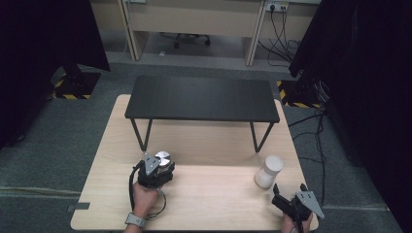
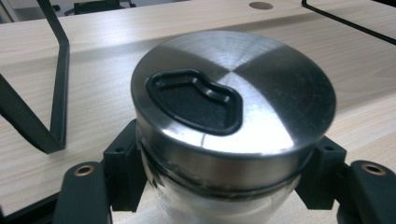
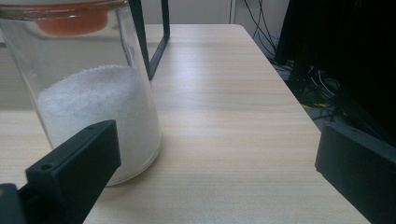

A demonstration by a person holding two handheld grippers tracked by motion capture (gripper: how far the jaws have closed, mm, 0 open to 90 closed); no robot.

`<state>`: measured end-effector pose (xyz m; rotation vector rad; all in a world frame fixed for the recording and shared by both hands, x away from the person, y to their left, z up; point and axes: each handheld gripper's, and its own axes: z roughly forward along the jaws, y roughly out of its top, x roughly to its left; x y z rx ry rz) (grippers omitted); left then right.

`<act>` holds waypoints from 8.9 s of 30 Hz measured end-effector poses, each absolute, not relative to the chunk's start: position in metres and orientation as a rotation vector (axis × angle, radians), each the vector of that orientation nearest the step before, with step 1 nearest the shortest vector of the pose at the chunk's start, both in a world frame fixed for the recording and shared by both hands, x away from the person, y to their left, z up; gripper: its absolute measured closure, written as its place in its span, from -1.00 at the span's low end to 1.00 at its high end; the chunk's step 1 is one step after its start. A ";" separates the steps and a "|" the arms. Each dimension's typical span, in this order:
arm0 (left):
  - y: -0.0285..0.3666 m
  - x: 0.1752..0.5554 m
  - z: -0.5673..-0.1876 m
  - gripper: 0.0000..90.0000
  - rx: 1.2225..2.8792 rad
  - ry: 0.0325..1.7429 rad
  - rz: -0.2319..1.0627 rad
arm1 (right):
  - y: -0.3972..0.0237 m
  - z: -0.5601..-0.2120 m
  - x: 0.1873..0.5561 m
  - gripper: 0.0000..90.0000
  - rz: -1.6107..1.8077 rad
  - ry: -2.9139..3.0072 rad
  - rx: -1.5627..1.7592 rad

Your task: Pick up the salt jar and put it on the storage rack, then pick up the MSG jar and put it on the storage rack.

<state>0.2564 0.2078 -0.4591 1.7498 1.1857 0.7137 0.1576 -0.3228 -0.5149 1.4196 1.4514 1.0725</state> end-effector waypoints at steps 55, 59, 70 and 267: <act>0.218 0.268 -0.266 -0.31 1.670 1.130 0.803 | -0.327 -0.518 0.155 -0.99 1.112 1.444 1.403; 0.217 0.277 -0.254 -0.31 1.672 1.109 0.825 | -0.327 -0.518 0.154 -0.99 1.113 1.440 1.403; 0.208 0.311 -0.238 -0.31 1.650 1.099 0.859 | -0.326 -0.518 0.155 -0.99 1.110 1.440 1.403; 0.299 0.186 -0.493 -1.00 1.503 1.492 0.860 | -0.314 -0.515 0.159 -0.99 0.999 1.523 1.332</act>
